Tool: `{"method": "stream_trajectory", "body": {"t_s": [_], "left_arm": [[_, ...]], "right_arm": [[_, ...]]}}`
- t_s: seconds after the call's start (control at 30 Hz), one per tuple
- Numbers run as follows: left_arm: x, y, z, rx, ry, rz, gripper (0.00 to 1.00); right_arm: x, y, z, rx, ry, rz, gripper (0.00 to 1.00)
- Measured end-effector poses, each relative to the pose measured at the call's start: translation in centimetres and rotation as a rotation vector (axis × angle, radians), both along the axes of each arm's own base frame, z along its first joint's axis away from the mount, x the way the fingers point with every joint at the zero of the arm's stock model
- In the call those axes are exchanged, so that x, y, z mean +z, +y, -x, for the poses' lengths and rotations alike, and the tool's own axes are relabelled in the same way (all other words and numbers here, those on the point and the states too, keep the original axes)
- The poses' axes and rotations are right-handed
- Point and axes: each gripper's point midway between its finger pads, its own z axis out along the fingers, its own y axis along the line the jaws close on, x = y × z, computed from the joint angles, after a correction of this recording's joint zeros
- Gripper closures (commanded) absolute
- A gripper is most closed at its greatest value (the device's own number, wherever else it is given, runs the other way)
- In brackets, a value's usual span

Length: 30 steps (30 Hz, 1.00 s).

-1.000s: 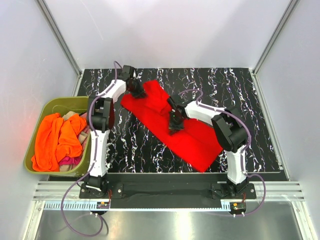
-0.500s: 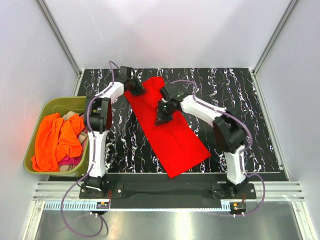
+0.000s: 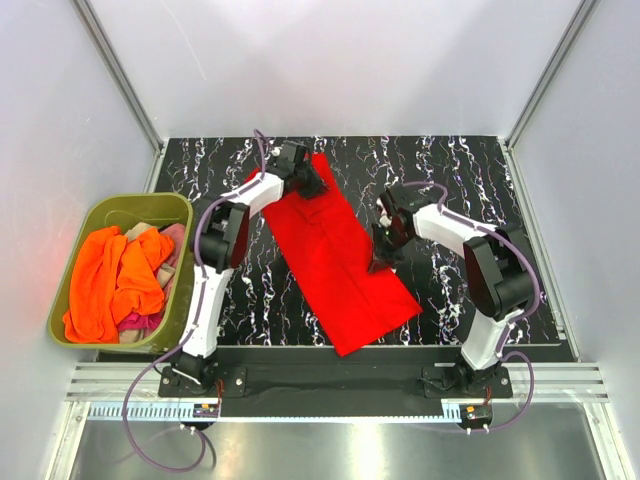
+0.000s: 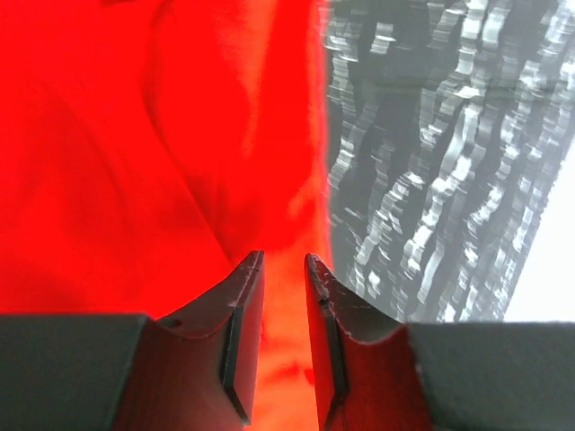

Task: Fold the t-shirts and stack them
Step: Fold the tshirt

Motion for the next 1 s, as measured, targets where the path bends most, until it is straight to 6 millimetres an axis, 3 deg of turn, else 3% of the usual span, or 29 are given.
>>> {"method": "stream_trajectory", "body": {"t_s": [0.1,0.2,0.3,0.4,0.57,0.73,0.83,1.0], "left_arm": [[-2.4,0.0,-1.0,0.031,0.04,0.017,0.71],[-1.9,0.0,-3.2,0.057,0.008,0.042,0.71],[-2.2,-0.4,-4.5,0.069,0.003,0.077,0.72],[-2.1,-1.1,-6.0,0.073,-0.025,0.105,0.72],[-2.0,-2.6,-7.5,0.064,-0.062,0.148,0.72],[-2.0,-3.4,-7.4,0.04,-0.069,0.165,0.69],[-1.6,-3.3,-7.1,0.016,-0.087,0.142,0.67],[0.5,-1.4,-4.4,-0.039,-0.079,0.021,0.66]], "right_arm": [[-1.8,-0.3,1.5,-0.005,0.035,0.009,1.0],[-3.5,-0.3,3.4,-0.05,0.087,-0.013,1.0],[-3.3,0.4,4.0,-0.091,0.067,-0.057,1.0],[-3.3,2.0,4.7,-0.109,0.056,-0.092,1.0],[-3.2,6.5,5.8,-0.088,0.064,-0.164,1.0],[-3.0,9.9,5.6,-0.108,0.102,-0.224,1.0],[-2.5,10.3,5.2,-0.118,0.103,-0.231,0.98],[-1.3,10.3,5.1,-0.085,0.081,-0.227,0.83]]}}
